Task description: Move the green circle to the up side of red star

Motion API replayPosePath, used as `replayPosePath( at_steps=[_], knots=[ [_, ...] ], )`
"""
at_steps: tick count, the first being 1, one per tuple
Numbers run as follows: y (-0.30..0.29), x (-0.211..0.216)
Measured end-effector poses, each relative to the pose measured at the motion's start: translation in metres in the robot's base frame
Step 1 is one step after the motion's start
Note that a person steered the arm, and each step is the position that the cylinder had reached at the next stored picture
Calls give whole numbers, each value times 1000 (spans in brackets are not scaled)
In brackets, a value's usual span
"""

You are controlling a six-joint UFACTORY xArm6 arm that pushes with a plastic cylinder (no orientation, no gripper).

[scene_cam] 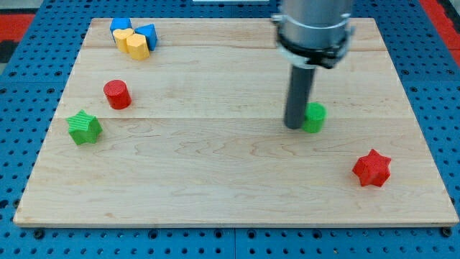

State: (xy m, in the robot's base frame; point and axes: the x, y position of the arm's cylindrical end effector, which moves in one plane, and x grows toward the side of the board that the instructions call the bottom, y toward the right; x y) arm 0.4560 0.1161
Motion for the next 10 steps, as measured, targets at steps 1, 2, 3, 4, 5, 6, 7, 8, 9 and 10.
replayPosePath(
  at_steps=[1,2,3,4,5,6,7,8,9,10],
  knots=[
    [14,-3],
    [-26,-8],
    [31,-14],
    [37,-34],
    [100,-57],
    [120,-40],
    [109,-12],
    [116,-21],
    [107,-47],
    [97,-36]
  ],
)
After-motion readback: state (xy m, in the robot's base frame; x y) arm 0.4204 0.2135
